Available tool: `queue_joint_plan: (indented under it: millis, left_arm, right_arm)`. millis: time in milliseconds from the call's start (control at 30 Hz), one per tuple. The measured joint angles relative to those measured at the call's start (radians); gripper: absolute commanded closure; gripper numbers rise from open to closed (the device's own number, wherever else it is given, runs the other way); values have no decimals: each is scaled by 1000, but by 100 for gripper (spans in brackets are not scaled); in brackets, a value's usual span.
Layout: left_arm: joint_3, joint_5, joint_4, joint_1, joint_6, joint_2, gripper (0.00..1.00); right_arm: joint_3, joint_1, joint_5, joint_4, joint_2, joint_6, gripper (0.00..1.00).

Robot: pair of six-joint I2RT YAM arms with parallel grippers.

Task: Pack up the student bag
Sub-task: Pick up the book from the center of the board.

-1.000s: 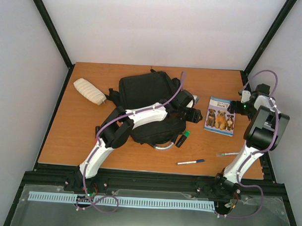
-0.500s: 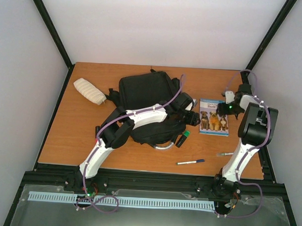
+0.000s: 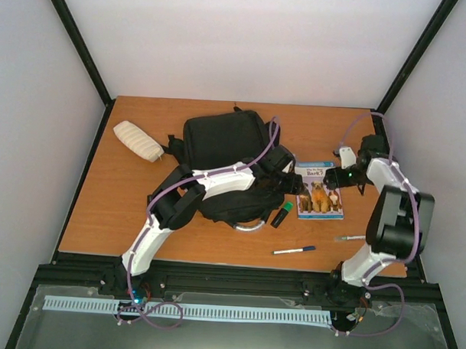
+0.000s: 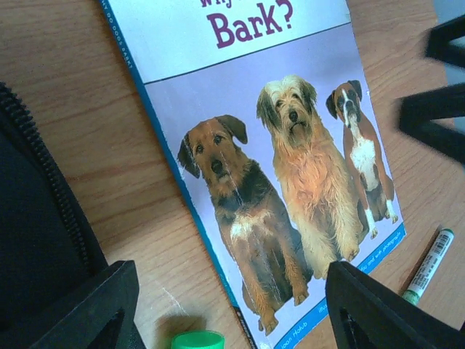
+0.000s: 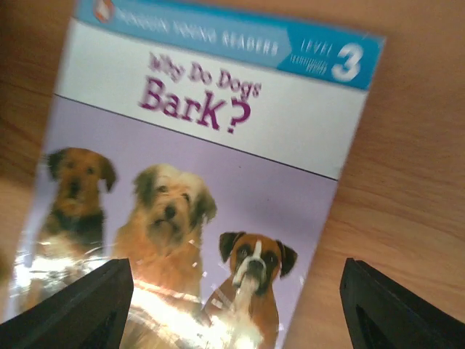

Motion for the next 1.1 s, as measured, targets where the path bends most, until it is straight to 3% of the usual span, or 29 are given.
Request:
queue_joint_plan:
  millis: [200, 300, 633, 900, 1100]
  left_arm:
    - [-7, 0, 0, 1, -27, -8, 30]
    - [5, 3, -5, 3, -48, -1, 34]
    - [122, 45, 6, 13, -110, 121, 37]
    - [128, 39, 24, 18, -204, 132, 32]
    - [133, 40, 52, 18, -261, 145, 32]
  right_arm:
    - [-28, -9, -18, -28, -268, 29, 23]
    - [-73, -9, -31, -11, -304, 50, 27]
    - [-126, -9, -41, 31, -213, 85, 37]
    - [-159, -8, -18, 71, -56, 89, 43]
    - [-153, -8, -1, 82, -37, 93, 45]
